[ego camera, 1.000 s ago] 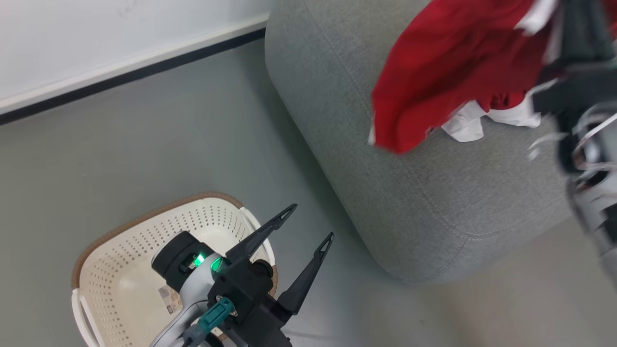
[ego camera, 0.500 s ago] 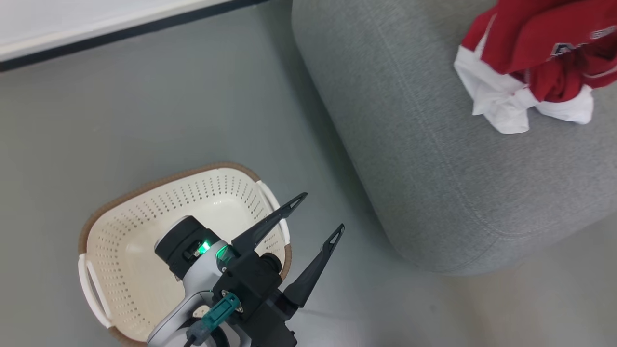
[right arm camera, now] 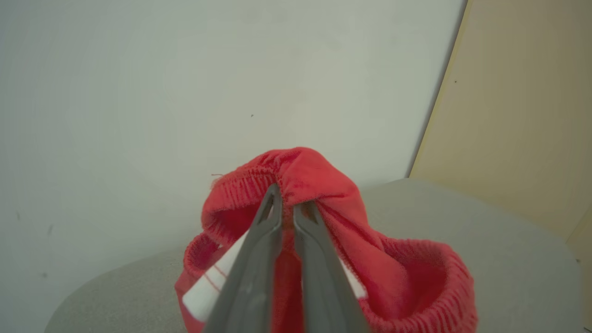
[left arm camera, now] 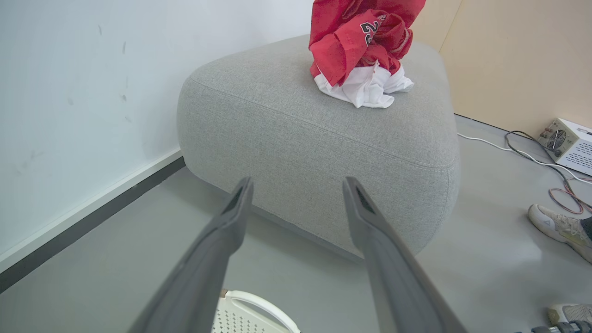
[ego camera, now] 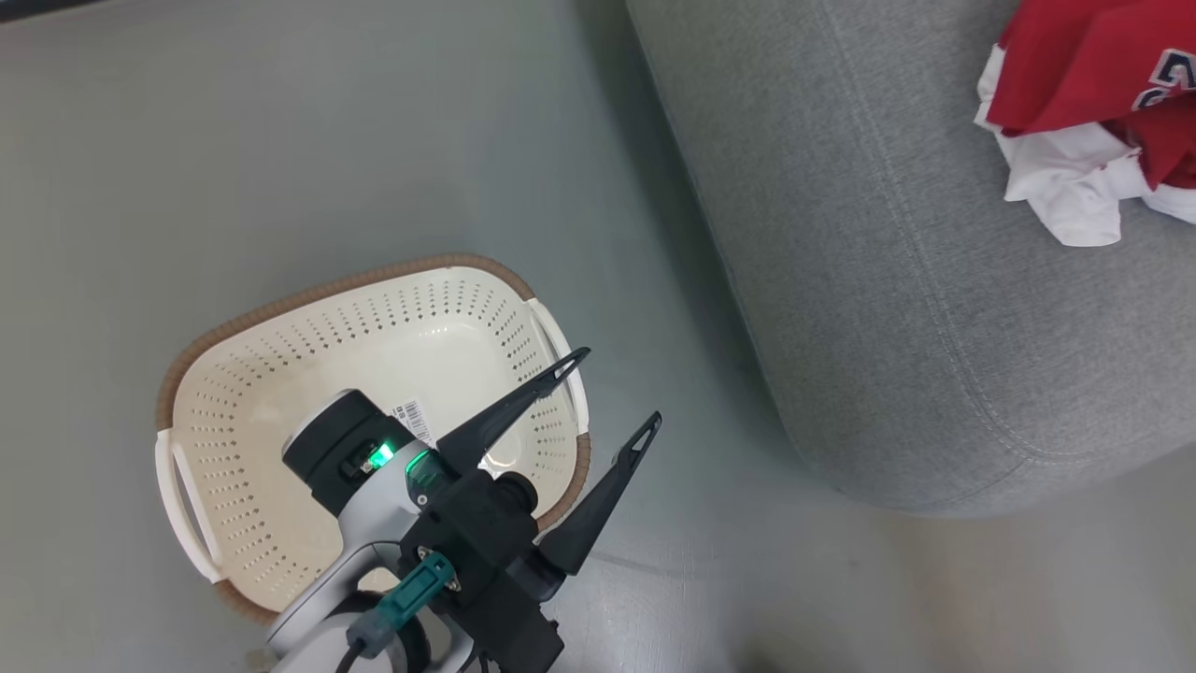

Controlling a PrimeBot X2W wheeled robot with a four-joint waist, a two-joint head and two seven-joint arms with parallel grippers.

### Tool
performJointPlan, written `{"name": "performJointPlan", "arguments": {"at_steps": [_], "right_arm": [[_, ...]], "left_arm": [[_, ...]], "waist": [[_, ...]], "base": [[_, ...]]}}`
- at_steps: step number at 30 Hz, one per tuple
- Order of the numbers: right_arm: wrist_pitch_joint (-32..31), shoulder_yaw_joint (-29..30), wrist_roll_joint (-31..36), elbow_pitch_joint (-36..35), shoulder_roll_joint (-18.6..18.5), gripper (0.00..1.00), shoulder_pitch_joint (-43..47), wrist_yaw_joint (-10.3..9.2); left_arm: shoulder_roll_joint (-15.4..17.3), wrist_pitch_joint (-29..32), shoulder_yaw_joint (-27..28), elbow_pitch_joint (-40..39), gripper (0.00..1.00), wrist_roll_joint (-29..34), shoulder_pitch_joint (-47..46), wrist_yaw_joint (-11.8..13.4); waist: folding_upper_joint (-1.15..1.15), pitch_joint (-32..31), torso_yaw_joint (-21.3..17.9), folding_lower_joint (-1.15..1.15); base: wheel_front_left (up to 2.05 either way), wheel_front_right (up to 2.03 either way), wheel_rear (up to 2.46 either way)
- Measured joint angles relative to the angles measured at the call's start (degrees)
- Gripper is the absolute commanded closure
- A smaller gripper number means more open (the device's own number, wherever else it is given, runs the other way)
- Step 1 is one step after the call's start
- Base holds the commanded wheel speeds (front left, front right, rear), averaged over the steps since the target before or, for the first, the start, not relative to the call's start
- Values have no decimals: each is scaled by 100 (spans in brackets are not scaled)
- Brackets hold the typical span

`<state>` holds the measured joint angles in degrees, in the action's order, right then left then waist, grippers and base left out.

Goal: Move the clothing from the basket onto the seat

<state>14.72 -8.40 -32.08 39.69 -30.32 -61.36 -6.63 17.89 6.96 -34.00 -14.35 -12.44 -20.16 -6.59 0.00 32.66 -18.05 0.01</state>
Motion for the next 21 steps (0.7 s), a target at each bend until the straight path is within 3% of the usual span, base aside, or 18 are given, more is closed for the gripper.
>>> {"name": "performJointPlan", "arguments": {"at_steps": [10,19,20,21], "right_arm": [[0,-87,-98,537,368,100,203,18],[-3,-299,-177,904,684,100,173,428],[-3,-314,-177,936,713,66,165,468],[-3,-313,-182,991,725,20,138,525]], "left_arm": [[27,-7,-11,24,0,0,-82,-4],[13,-60,-43,147,0,-2,-211,-5],[13,-64,-49,170,0,-3,-211,-5],[10,-92,-60,200,0,-9,-213,-7]], "waist": [[0,123,86,0],[0,132,147,-1],[0,118,155,-1],[0,103,163,-1]], "base": [[0,0,0],[0,0,0],[0,0,0],[0,0,0]]}}
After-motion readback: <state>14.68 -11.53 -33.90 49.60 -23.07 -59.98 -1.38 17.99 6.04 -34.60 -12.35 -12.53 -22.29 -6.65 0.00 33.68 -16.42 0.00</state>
